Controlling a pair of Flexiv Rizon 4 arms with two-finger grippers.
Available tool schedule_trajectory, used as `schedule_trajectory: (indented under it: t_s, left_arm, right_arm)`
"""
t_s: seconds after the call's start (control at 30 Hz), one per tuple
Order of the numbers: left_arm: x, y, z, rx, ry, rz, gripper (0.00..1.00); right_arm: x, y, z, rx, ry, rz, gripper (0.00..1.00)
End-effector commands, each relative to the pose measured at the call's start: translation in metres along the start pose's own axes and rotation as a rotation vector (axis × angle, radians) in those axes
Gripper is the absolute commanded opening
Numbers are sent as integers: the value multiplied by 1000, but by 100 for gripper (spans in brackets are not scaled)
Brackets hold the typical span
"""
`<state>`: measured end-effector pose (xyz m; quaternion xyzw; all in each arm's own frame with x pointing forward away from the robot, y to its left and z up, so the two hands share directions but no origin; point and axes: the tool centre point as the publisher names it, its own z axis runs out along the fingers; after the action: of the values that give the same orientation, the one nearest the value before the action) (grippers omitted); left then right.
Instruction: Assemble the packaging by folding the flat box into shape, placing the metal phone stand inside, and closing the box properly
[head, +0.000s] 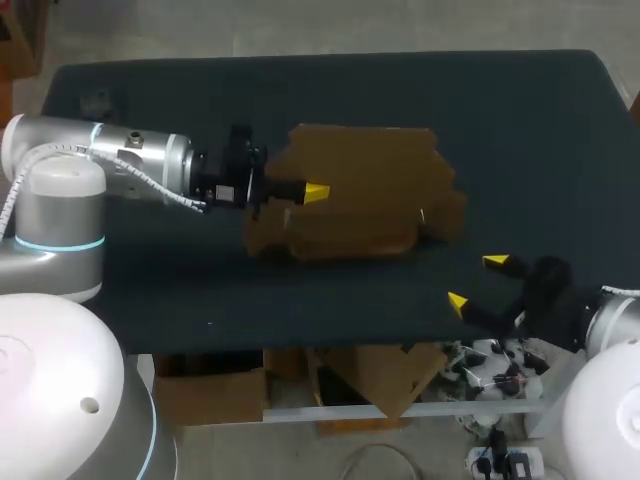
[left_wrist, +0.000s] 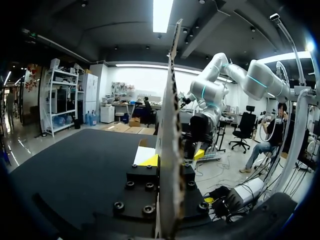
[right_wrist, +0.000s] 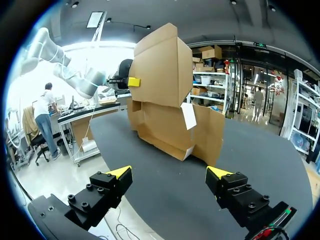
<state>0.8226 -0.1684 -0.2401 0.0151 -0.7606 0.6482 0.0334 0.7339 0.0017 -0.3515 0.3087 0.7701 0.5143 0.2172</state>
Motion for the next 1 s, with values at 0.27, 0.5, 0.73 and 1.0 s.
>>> schedule_trajectory:
  t_s: [0.27,0.5,0.73,1.0]
  left_arm:
    - [-3,5,-1,11,1,1,0]
    - [-3,2,-2,18,-4,8,0]
    - [-4,1,-2,20,-10,9,0]
    - [-8,0,-1,18,-23,9,0]
  right_arm:
    - [0,-1,0,-3,0,0,100]
    - [0,-1,0,-3,0,0,100]
    - [0,-1,0,-3,0,0,100]
    - [0,-1,0,-3,0,0,100]
